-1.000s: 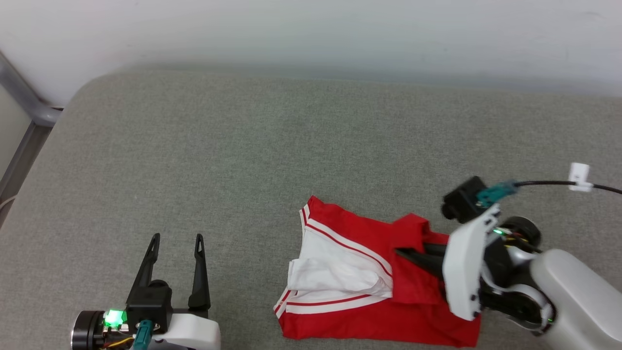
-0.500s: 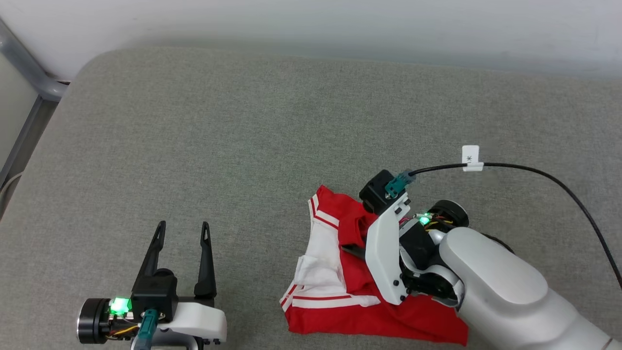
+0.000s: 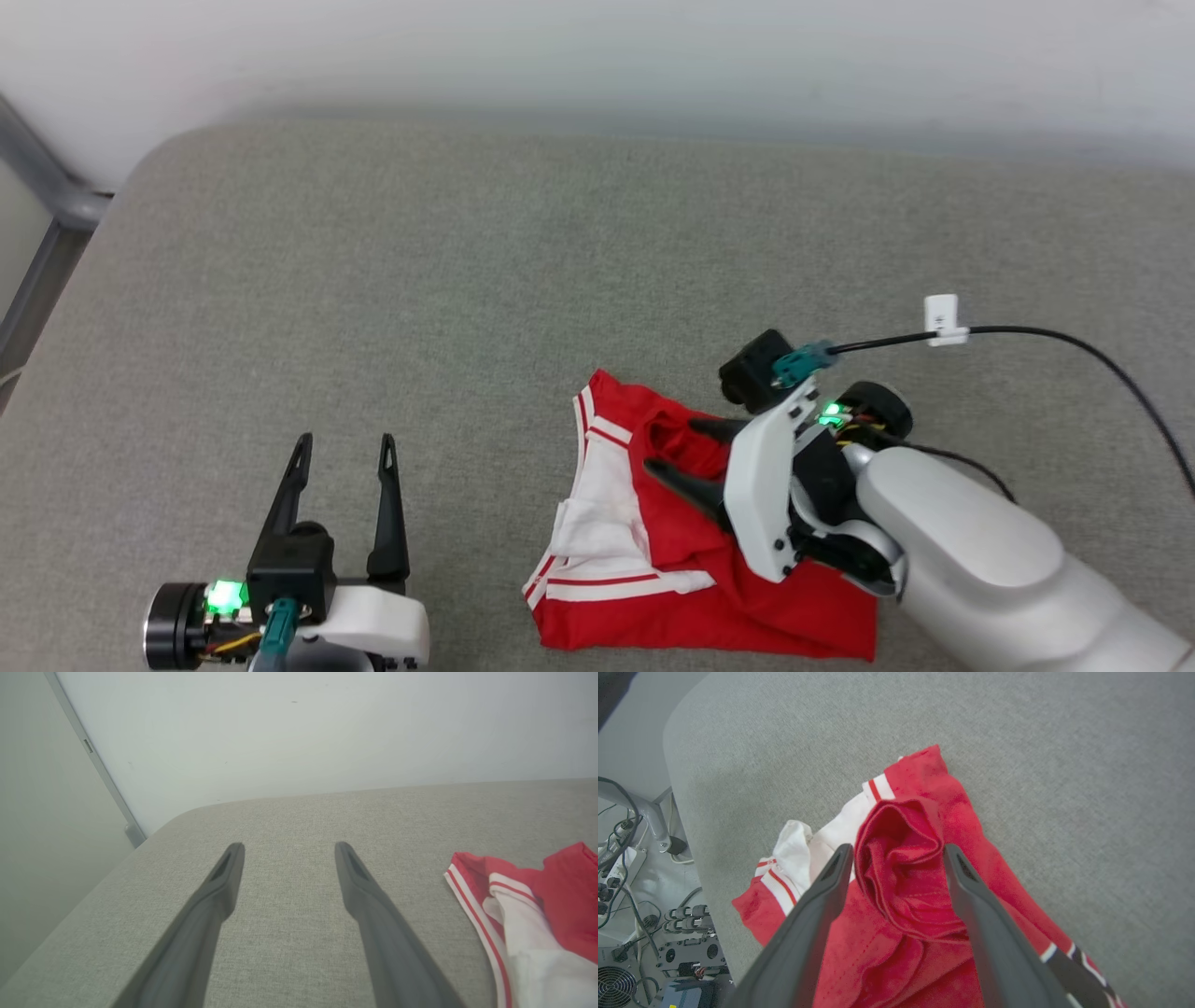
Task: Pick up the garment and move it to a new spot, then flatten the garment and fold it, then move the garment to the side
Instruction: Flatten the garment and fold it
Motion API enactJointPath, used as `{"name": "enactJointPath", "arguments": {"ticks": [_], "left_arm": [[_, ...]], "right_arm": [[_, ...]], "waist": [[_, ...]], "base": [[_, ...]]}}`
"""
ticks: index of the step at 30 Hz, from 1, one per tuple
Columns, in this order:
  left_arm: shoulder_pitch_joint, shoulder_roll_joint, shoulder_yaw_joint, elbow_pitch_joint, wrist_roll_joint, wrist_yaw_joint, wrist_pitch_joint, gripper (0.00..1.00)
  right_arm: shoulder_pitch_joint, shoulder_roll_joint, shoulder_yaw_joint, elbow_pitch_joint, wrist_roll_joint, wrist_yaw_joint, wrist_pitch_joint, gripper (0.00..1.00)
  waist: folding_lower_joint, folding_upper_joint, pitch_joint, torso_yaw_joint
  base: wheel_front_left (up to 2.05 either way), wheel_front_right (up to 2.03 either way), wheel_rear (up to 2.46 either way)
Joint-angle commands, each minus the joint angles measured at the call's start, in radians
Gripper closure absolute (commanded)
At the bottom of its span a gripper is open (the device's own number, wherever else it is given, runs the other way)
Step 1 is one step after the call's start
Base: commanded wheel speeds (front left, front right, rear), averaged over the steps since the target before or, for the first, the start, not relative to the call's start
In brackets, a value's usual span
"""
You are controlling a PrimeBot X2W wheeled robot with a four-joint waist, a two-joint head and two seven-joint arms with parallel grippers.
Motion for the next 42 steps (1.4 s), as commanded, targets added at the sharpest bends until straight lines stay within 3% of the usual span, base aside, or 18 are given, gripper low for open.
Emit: {"name": "enactJointPath", "arguments": {"ticks": [1, 8, 13, 14, 22, 28, 34, 42], "left_arm": [[0.021, 0.001, 0.005, 0.000, 0.002, 0.001, -0.005, 0.00], [0.061, 0.007, 0.019, -0.008, 0.000, 0.005, -0.005, 0.00], [0.085, 0.008, 0.025, -0.013, -0.006, 0.001, -0.005, 0.00], [0.085, 0.008, 0.025, -0.013, -0.006, 0.001, -0.005, 0.00], [0.104, 0.009, 0.031, -0.016, -0.003, -0.001, -0.005, 0.00], [0.117, 0.009, 0.032, -0.021, -0.003, -0.003, -0.005, 0.00], [0.138, 0.010, 0.036, -0.036, -0.010, -0.006, -0.005, 0.00], [0.170, 0.006, 0.037, -0.055, -0.015, -0.013, -0.005, 0.00]], "right_arm": [[0.002, -0.037, -0.003, -0.044, -0.008, -0.001, -0.045, 0.00], [0.067, -0.151, -0.145, -0.164, -0.124, -0.001, -0.243, 0.00], [0.177, -0.155, -0.347, -0.198, -0.269, -0.001, -0.378, 0.00], [0.177, -0.155, -0.347, -0.198, -0.269, -0.001, -0.378, 0.00], [0.401, -0.072, -0.663, -0.266, -0.490, -0.001, -0.510, 0.00], [0.554, 0.014, -0.839, -0.359, -0.601, -0.001, -0.560, 0.00], [0.679, 0.082, -0.925, -0.446, -0.652, -0.001, -0.575, 0.00], [0.794, 0.152, -0.961, -0.495, -0.671, -0.001, -0.580, 0.00]], "waist": [[-0.0001, 0.0000, -0.031, -0.020], [-0.0001, 0.0000, -0.083, -0.070], [-0.0001, 0.0000, -0.107, -0.104], [-0.0001, 0.0000, -0.107, -0.104], [-0.0001, 0.0000, -0.135, -0.147], [-0.0001, 0.0000, -0.155, -0.158], [-0.0001, 0.0000, -0.166, -0.157], [-0.0001, 0.0000, -0.175, -0.146]], "base": [[0.00, 0.00, 0.00], [0.00, 0.00, 0.00], [0.00, 0.00, 0.00], [0.00, 0.00, 0.00], [0.00, 0.00, 0.00], [0.00, 0.00, 0.00], [0.00, 0.00, 0.00], [0.00, 0.00, 0.00]]}}
